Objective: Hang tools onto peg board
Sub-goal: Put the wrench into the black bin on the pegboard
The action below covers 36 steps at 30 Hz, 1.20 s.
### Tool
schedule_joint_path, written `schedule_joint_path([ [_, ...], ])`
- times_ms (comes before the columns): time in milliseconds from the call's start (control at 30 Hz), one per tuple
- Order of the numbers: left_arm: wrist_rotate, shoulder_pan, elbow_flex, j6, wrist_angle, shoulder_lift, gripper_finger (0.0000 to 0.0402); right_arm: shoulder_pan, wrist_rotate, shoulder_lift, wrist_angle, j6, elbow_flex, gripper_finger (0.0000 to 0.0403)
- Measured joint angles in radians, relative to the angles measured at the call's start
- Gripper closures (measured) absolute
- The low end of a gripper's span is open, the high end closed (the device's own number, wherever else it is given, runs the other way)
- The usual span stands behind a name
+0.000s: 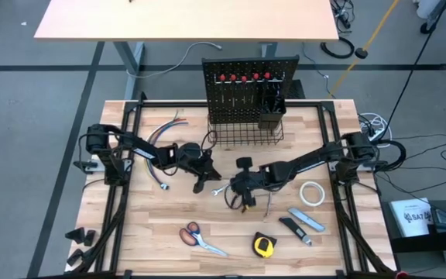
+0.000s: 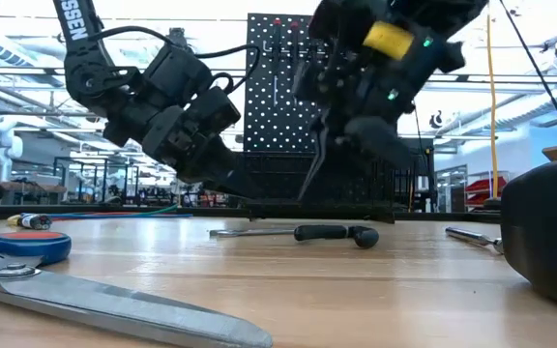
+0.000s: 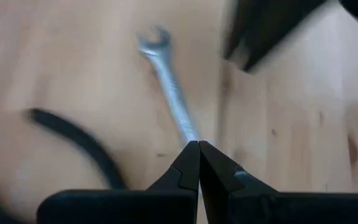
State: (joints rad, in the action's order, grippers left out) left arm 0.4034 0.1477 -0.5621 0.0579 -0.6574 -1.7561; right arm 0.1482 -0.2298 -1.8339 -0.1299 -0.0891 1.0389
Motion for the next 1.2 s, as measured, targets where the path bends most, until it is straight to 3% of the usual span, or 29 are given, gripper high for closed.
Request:
schedule_joint_path([
  [500, 0.002, -0.020, -0.002, 0.027, 0.006, 0.000, 0.0336, -0.041, -0.002, -0.009, 0.072, 0.048, -0.093, 0.0403],
  [1067, 0.013, -0.037, -0.002, 0.026, 0.020, 0.001, 0.0336, -0.101, 0.133, -0.004, 0.249, 0.115, -0.207, 0.0403],
  [1133, 0.013, -0.039, -0.002, -0.015, 0.020, 0.001, 0.0336, -0.101, 0.133, -0.004, 0.249, 0.115, -0.207, 0.0403],
  [1200, 0.012, -0.039, -0.002, -0.170, 0.020, 0.001, 0.0336, -0.101, 0.133, -0.005, 0.251, 0.115, -0.208, 0.0403],
])
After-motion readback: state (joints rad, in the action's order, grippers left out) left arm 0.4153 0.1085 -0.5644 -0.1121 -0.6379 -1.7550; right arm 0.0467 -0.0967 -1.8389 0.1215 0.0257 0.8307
